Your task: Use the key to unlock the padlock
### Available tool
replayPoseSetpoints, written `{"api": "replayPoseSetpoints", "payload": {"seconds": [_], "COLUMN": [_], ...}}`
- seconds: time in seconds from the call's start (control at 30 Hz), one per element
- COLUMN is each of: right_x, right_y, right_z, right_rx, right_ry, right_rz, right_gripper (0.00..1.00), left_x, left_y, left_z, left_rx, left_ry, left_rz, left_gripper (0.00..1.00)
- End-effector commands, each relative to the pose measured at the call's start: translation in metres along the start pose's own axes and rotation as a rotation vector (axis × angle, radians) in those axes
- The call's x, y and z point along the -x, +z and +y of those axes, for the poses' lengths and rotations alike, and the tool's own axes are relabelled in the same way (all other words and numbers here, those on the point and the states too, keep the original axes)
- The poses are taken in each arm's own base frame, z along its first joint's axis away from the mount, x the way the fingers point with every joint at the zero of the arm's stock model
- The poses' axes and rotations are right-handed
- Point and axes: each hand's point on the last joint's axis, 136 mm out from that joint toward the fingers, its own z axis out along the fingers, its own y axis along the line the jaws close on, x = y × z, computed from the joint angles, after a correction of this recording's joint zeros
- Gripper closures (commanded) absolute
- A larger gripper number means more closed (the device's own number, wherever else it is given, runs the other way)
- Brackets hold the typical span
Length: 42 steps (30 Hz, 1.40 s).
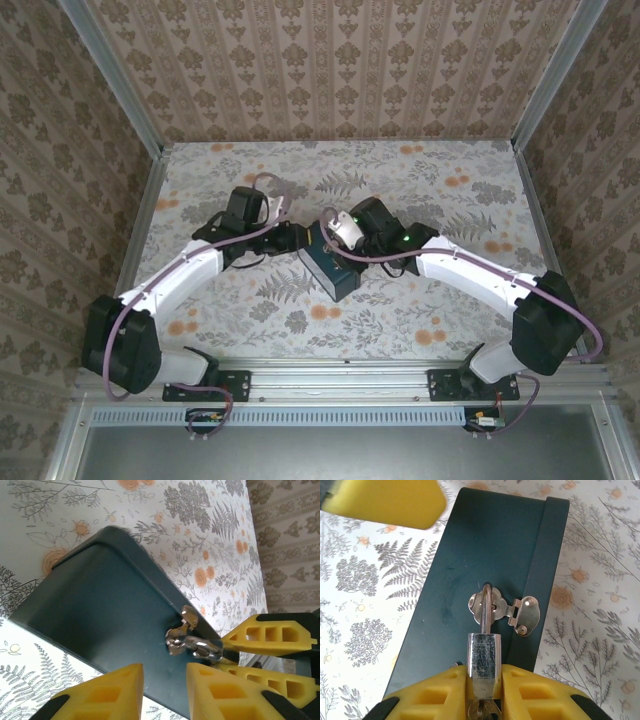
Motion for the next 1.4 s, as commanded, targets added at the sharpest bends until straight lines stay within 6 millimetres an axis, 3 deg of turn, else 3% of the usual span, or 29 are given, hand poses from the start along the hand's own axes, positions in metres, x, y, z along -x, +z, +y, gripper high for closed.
{"api": "replayPoseSetpoints", "payload": {"seconds": [0.0, 0.17, 0.3, 0.4, 0.63, 0.77, 1.0, 1.37], "right_x": [0.023, 0.021, 0.018, 0.014, 0.008, 0.012, 0.012, 0.014], "right_y": [-0.013, -0.018, -0.017, -0.013, -0.007, -0.008, -0.013, -0.015], "right_z": [0.004, 0.004, -0.001, -0.002, -0.007, -0.011, -0.015, -0.010], "right_rx": [0.052, 0.082, 0.112, 0.139, 0.133, 0.132, 0.145, 0.162], "right_ry": [-0.083, -0.144, -0.151, -0.167, -0.216, -0.204, -0.194, -0.218], "right_rz": [-0.110, -0.134, -0.140, -0.142, -0.168, -0.191, -0.209, -0.255], "right_gripper": [0.77, 0.77, 0.78, 0.78, 0.78, 0.78, 0.79, 0.80], "left_x": [-0.005, 0.000, 0.014, 0.024, 0.013, 0.014, 0.018, 0.025], "left_y": [-0.003, -0.003, -0.009, -0.004, 0.023, 0.035, 0.036, 0.051], "left_z": [-0.016, -0.008, 0.017, 0.014, -0.013, -0.004, 0.002, -0.007], "left_rx": [0.036, 0.114, 0.245, 0.180, 0.068, 0.118, 0.151, 0.137], "left_ry": [0.218, 0.358, 0.526, 0.613, 0.739, 0.746, 0.736, 0.712], "left_rz": [0.049, 0.060, 0.019, -0.025, 0.027, 0.053, 0.049, 0.099], "left_gripper": [0.68, 0.65, 0.64, 0.59, 0.46, 0.45, 0.42, 0.36]}}
